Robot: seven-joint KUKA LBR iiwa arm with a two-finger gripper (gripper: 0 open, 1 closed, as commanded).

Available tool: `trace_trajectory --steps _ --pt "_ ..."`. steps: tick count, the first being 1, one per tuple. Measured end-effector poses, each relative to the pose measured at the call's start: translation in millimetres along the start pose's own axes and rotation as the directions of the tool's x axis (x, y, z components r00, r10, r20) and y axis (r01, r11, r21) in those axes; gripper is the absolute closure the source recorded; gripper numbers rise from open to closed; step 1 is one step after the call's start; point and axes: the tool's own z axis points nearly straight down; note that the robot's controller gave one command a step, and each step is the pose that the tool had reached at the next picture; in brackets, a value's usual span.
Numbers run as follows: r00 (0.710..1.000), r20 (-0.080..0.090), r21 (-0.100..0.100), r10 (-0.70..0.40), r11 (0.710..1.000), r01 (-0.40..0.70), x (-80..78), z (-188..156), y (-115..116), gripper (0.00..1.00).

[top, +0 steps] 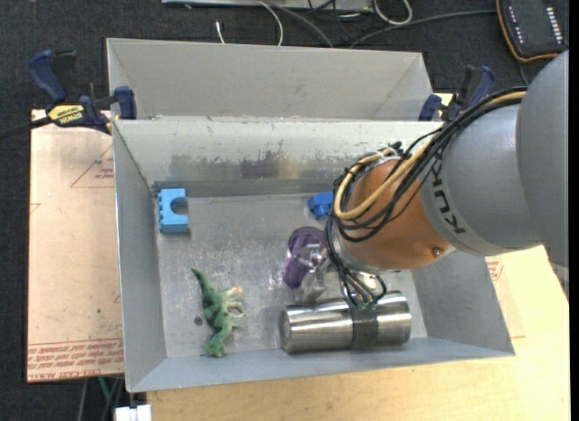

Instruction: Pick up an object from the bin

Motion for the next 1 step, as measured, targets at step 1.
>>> trace_trajectory --steps 1 --pt "0.997 0.003 -0.005 0.077 0.997 -0.077 -0.8 5.3 -2.5 1.00"
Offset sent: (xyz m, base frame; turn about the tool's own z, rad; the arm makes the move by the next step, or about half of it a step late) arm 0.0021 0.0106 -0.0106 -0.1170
